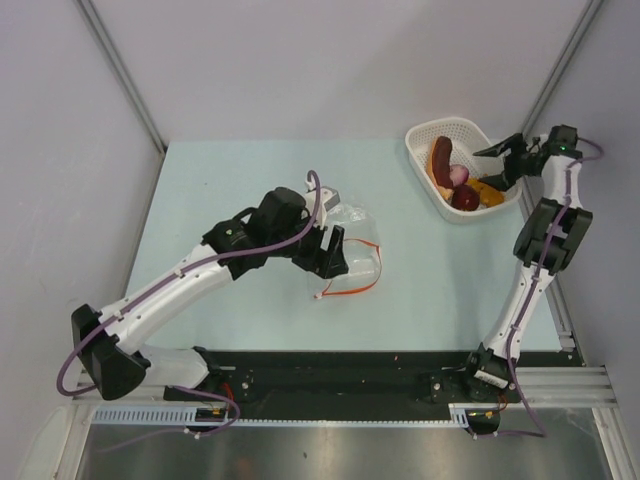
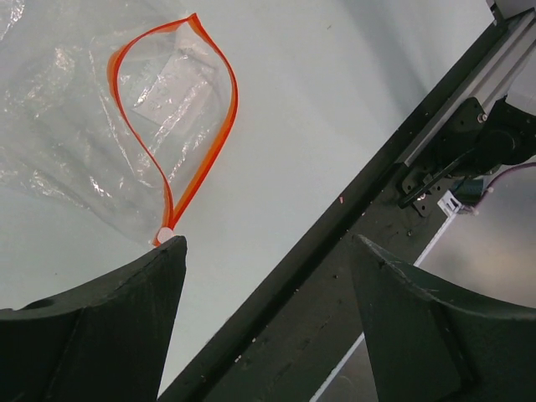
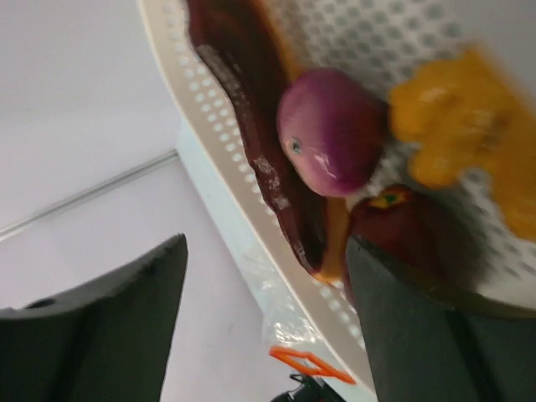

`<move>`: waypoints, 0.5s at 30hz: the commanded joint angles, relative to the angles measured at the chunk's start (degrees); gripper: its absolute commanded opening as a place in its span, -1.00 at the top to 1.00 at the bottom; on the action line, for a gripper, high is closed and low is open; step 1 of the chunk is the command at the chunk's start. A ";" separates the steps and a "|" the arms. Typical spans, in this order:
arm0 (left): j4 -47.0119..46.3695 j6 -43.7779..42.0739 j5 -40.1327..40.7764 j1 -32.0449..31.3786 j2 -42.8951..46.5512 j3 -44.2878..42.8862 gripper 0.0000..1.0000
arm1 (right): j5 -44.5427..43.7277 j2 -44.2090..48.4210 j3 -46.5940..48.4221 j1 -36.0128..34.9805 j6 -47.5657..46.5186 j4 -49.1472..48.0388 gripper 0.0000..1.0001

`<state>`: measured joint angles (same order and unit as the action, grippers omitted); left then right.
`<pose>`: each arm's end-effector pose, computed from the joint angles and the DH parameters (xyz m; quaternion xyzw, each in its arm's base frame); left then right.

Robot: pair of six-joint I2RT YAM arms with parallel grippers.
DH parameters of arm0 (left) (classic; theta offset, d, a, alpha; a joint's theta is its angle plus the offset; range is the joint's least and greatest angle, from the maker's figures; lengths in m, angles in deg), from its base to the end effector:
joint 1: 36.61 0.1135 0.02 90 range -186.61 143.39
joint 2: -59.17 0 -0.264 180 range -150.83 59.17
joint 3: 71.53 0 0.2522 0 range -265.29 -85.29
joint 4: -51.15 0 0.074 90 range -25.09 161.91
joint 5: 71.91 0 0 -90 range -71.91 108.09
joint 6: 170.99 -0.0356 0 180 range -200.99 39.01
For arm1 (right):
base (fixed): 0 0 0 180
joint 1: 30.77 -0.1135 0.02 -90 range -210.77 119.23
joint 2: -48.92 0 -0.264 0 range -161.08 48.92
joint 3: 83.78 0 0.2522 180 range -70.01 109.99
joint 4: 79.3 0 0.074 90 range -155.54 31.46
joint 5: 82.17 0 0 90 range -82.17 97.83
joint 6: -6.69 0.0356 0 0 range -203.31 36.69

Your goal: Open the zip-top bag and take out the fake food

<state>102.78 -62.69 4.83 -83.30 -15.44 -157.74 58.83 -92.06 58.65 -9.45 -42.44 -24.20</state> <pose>0.1862 -0.2095 0.3489 0.2681 0.8609 -0.3137 0.2976 0.5079 -0.1685 0.2084 0.3279 0.8037 0.4509 0.2080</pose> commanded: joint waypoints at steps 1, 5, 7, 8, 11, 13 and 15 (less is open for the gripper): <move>0.45 2.70 2.44 -0.15 4.38 0.81 -0.66 | -8.35 5.71 7.99 2.23 -6.81 14.08 -0.65; -2.52 3.49 5.96 -0.24 8.32 2.39 -0.81 | -30.00 14.93 7.67 -3.46 -14.38 25.86 -0.66; -9.69 5.24 7.80 -0.15 11.66 6.77 -0.93 | -38.22 23.77 1.27 -9.33 -17.29 25.81 -0.70; -12.35 6.12 8.42 -0.24 15.77 8.62 -0.99 | -45.74 27.31 -1.72 -16.42 -19.39 24.07 -0.77; -22.09 9.20 11.48 -0.50 21.42 15.92 -0.99 | -50.90 40.72 -16.74 -32.76 -20.47 17.93 -0.86; -24.24 10.87 13.16 -0.59 25.90 19.79 -0.99 | -52.15 47.70 -28.92 -39.66 -19.42 14.31 -0.96; -25.12 11.66 16.41 -0.68 28.19 21.90 -1.00 | -54.07 57.45 -35.82 -48.60 -17.23 11.22 -0.99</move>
<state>87.74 -55.19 14.62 -83.54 8.01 -139.51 14.18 -50.97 35.83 -45.16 -59.34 -11.98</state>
